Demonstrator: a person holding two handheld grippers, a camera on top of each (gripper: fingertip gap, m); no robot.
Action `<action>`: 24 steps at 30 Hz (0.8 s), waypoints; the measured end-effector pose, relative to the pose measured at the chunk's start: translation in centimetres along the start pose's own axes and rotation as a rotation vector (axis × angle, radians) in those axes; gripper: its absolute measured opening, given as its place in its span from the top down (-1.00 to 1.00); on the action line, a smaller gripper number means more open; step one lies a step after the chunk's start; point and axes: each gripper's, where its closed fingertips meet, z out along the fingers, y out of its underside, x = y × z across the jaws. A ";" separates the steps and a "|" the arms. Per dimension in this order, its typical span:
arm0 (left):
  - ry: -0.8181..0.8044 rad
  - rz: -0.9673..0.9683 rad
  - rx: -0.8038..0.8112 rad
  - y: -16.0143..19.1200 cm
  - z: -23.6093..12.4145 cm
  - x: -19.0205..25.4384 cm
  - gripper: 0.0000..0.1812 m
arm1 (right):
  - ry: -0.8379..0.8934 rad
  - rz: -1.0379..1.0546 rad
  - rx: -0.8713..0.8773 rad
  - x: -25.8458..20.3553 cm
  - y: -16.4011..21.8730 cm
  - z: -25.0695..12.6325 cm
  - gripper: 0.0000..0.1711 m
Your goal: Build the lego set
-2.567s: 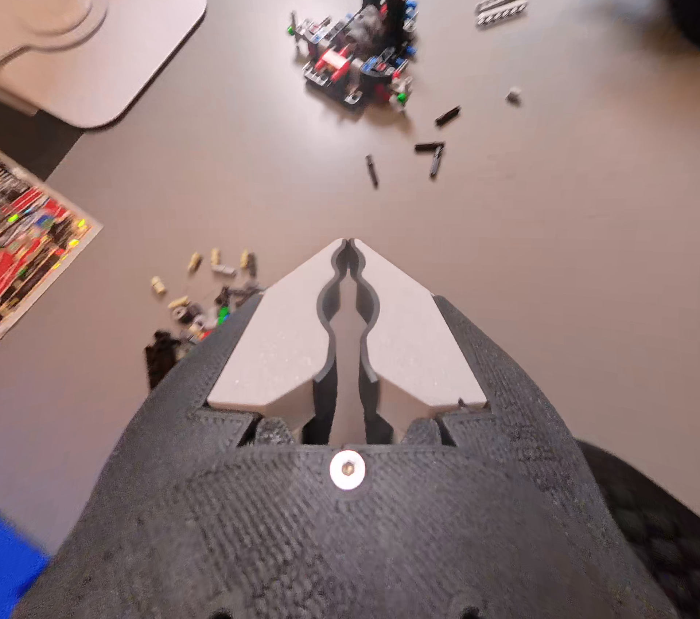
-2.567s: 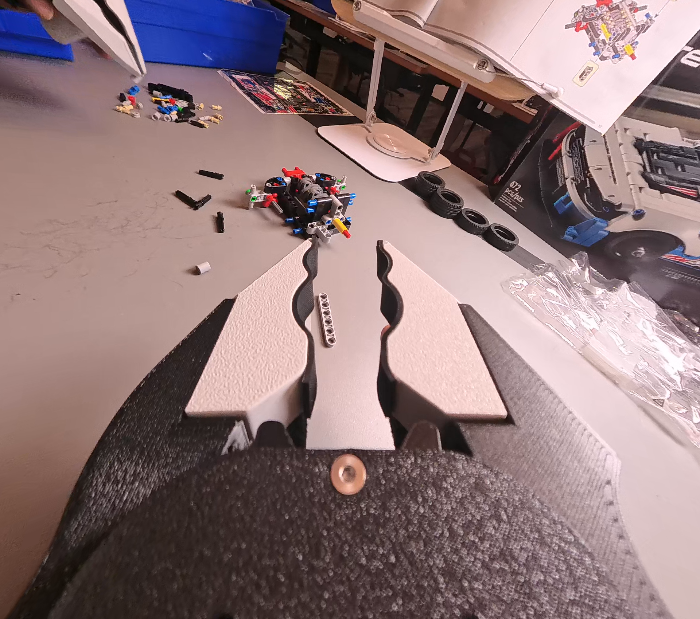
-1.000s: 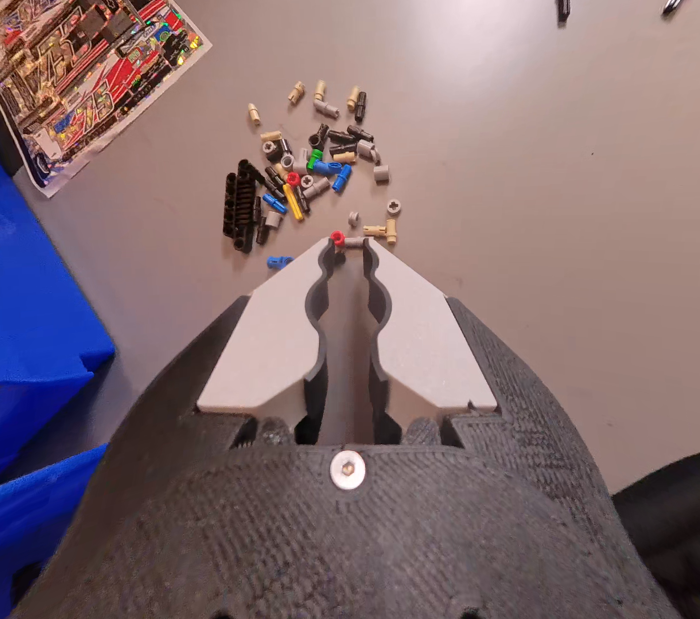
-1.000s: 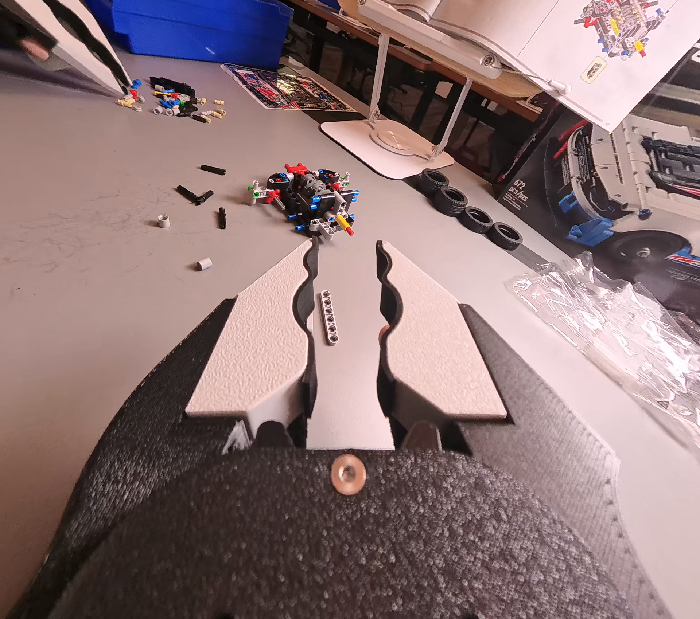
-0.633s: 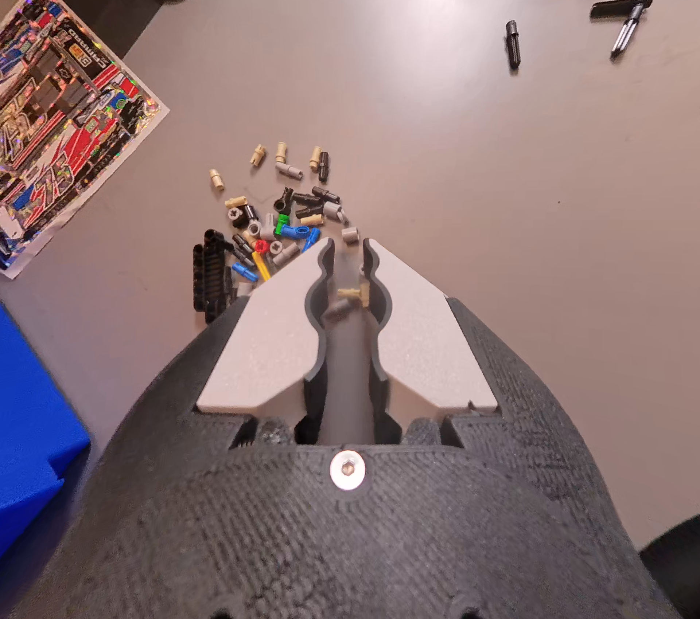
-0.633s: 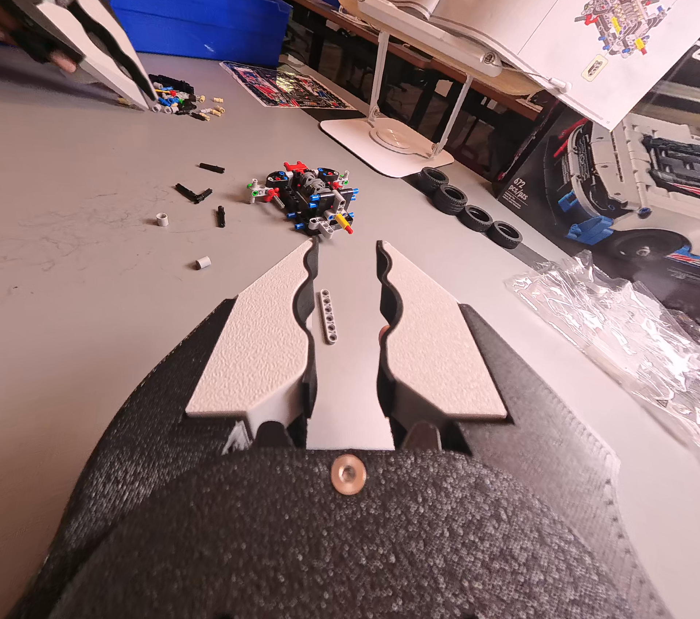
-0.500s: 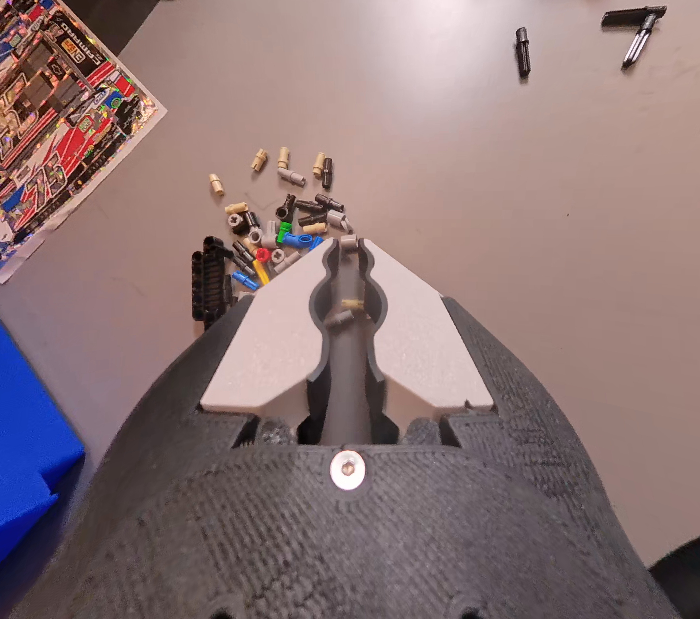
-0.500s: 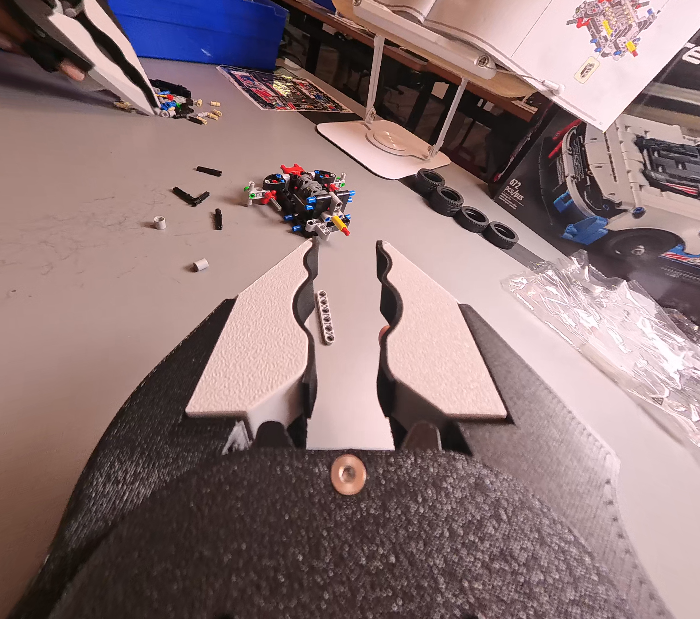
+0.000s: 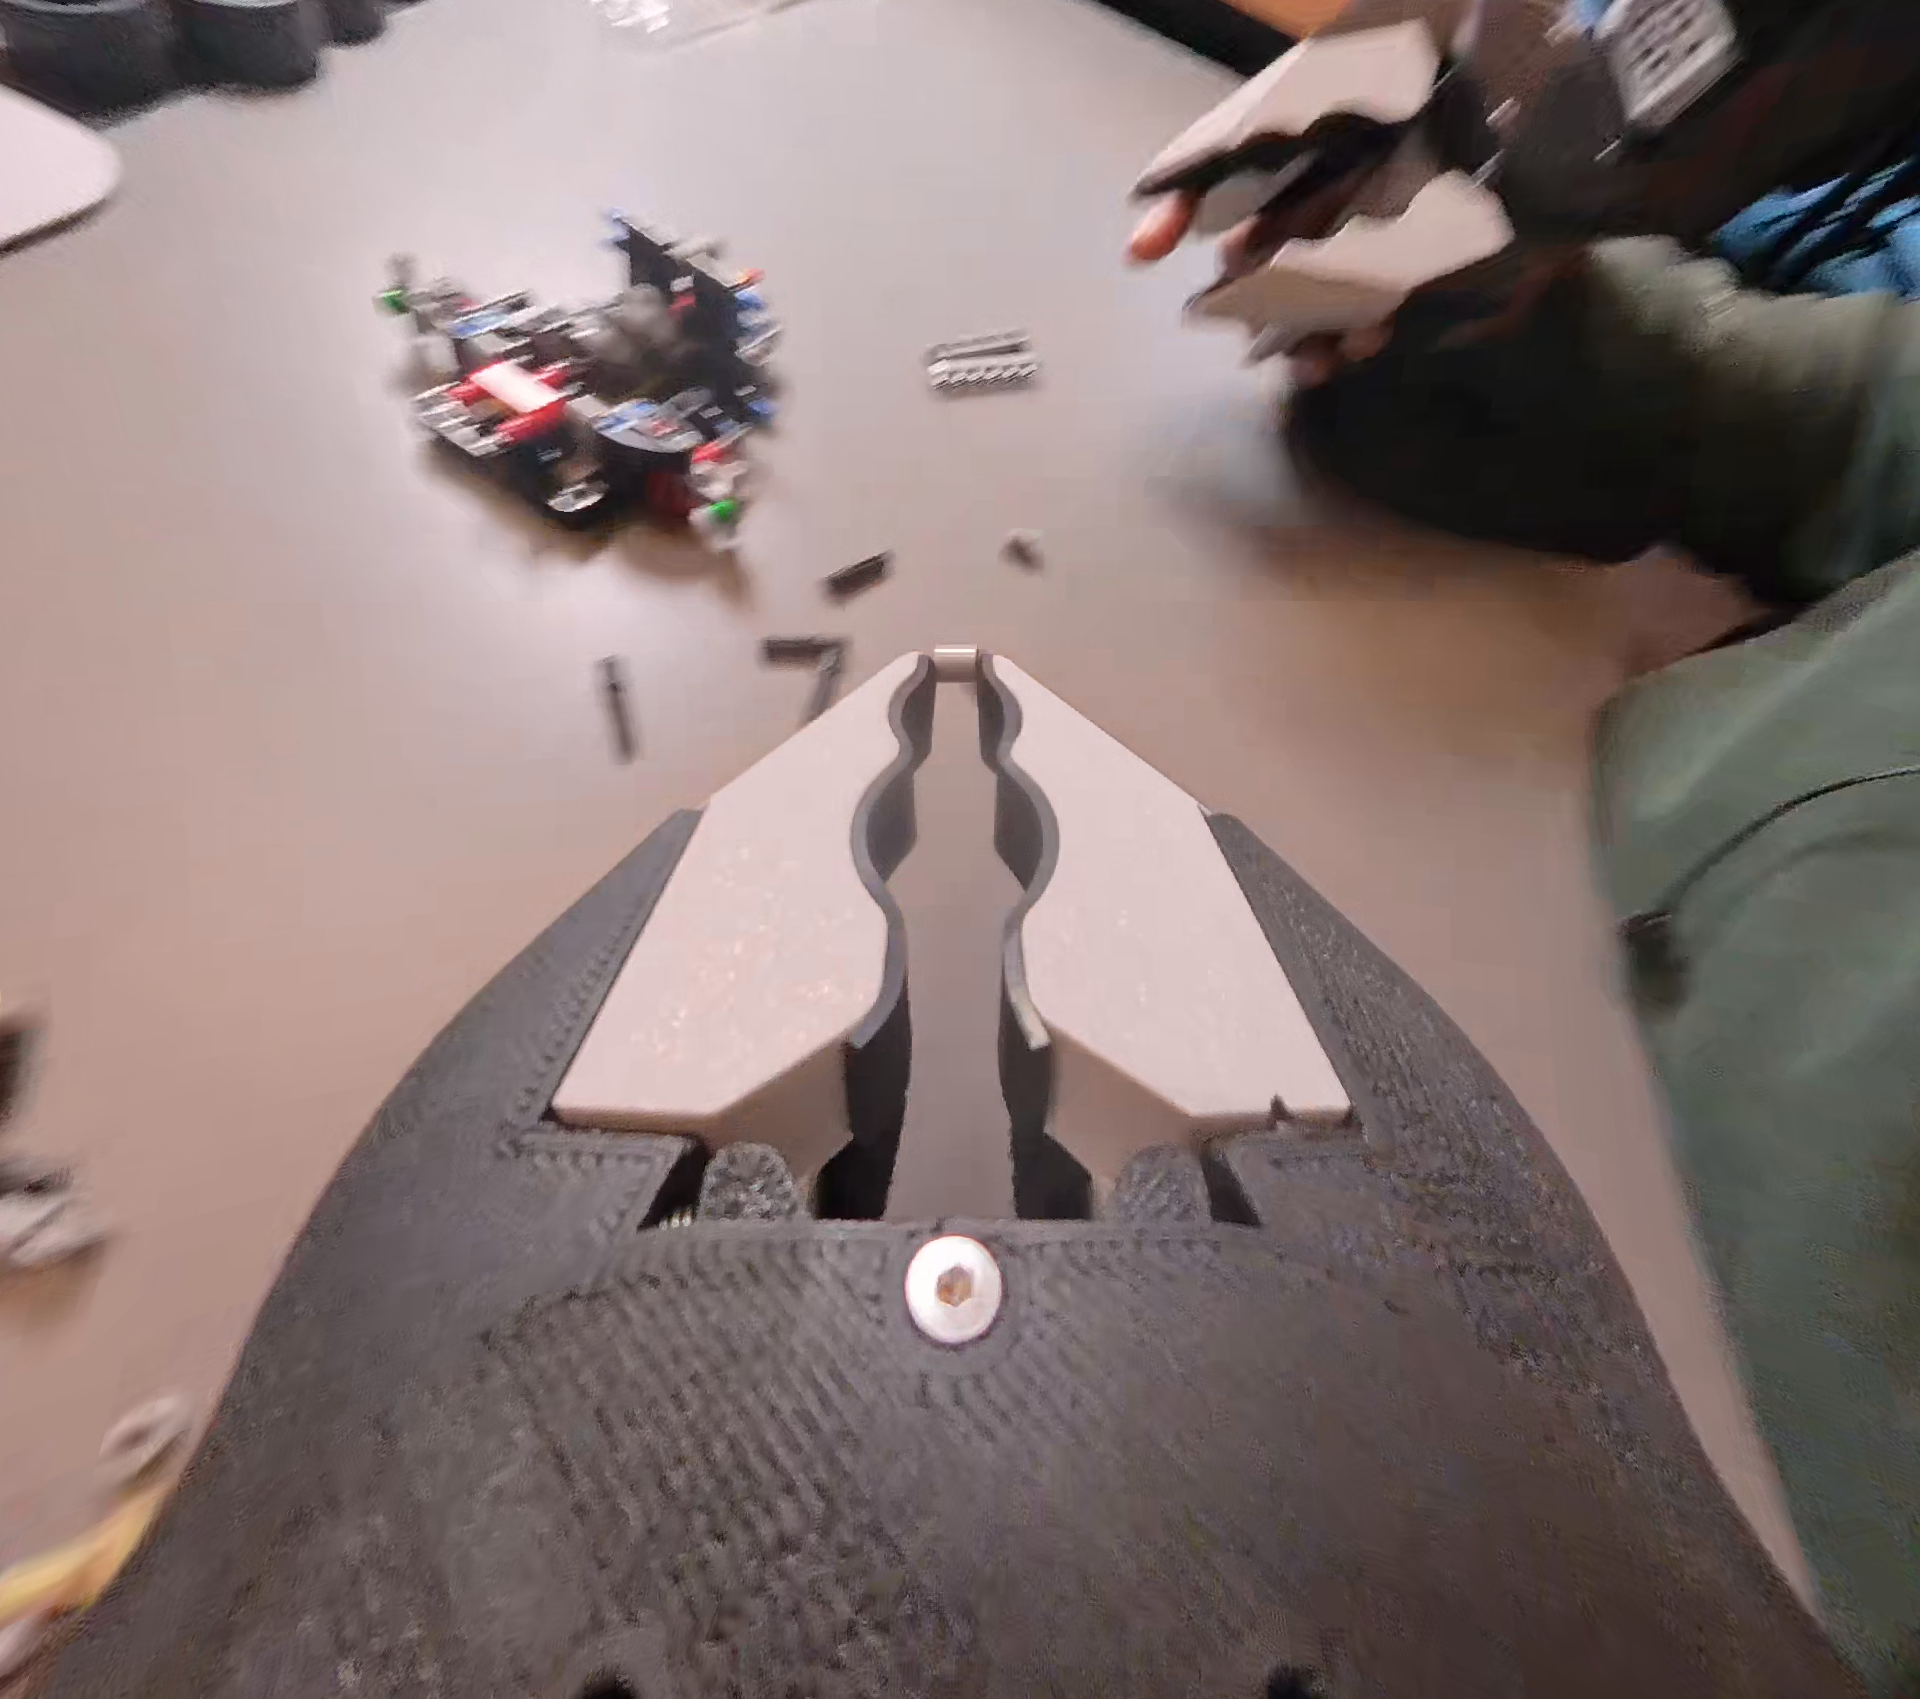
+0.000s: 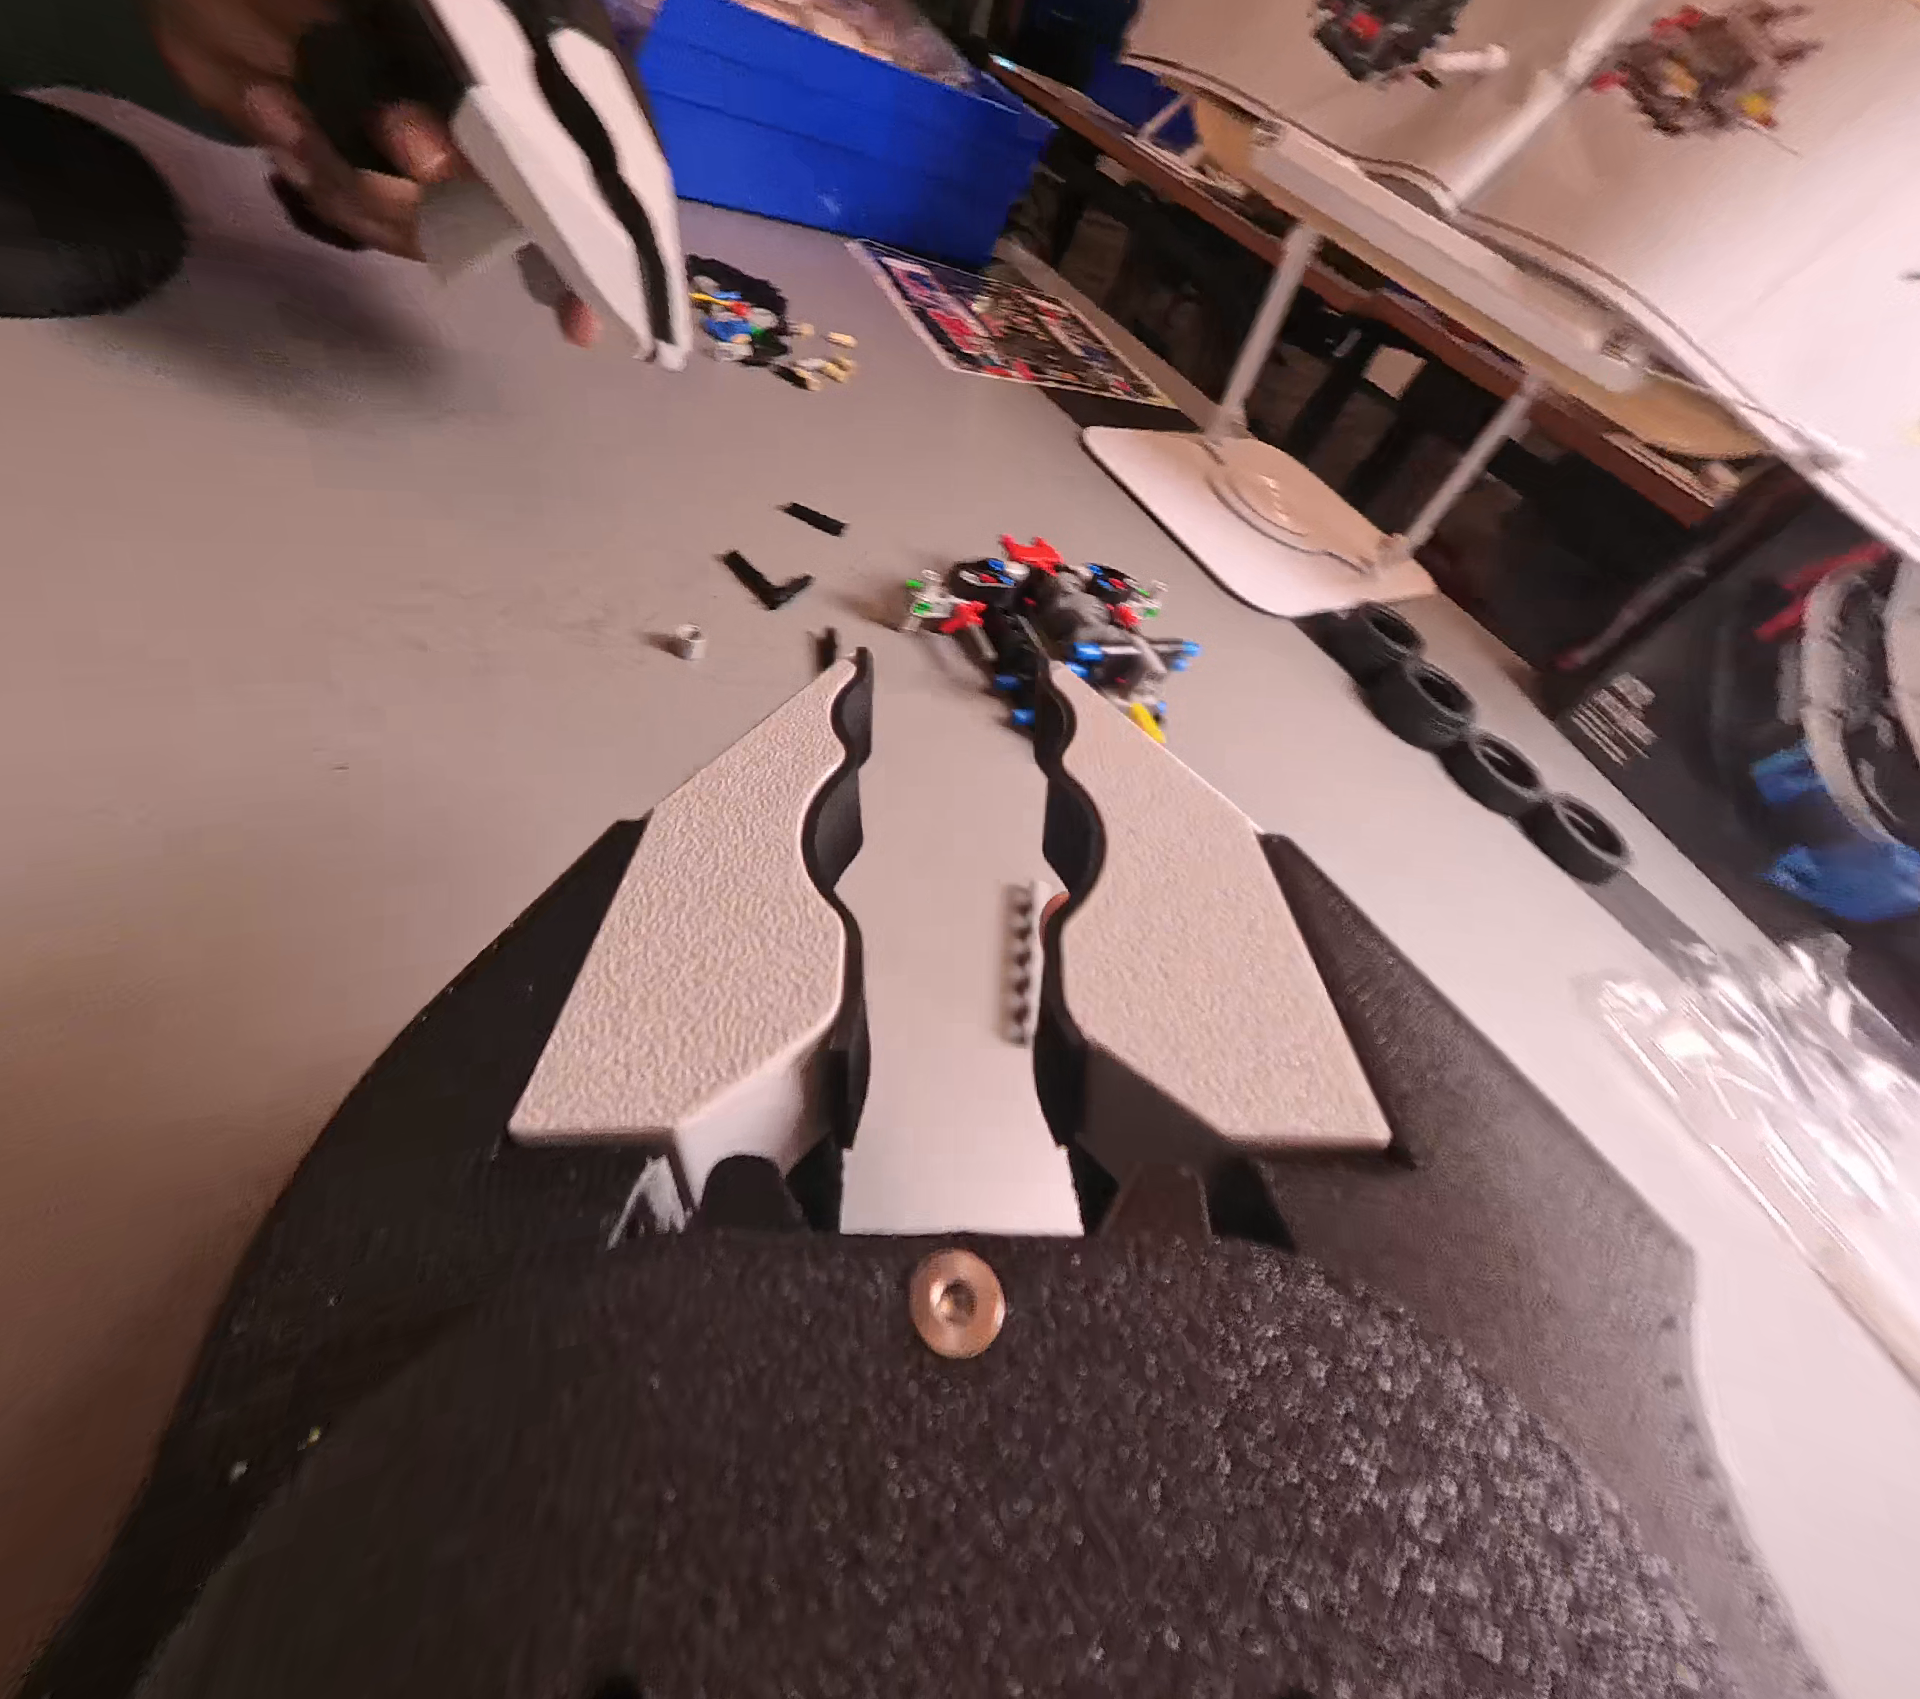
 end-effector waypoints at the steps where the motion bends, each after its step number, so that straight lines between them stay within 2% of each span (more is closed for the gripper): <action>1: 0.054 -0.027 0.024 -0.5 0.7 1.4 0.94 | -0.045 -0.021 0.003 -1.4 -0.3 0.6 0.67; 6: 0.292 -0.196 0.082 -2.1 3.1 7.1 0.94 | -0.224 -0.142 0.042 -7.5 -2.0 2.5 0.64; 10: 0.389 -0.361 0.077 -1.3 4.3 8.2 0.94 | -0.284 -0.172 0.079 -9.6 -3.3 3.2 0.66; 16: 0.463 -0.458 0.068 -0.4 4.3 8.7 0.94 | -0.305 -0.159 0.062 -10.0 -3.2 3.5 0.83; 24: 0.492 -0.458 0.058 -0.1 3.9 8.8 0.94 | -0.320 -0.142 0.053 -10.4 -3.0 3.8 0.78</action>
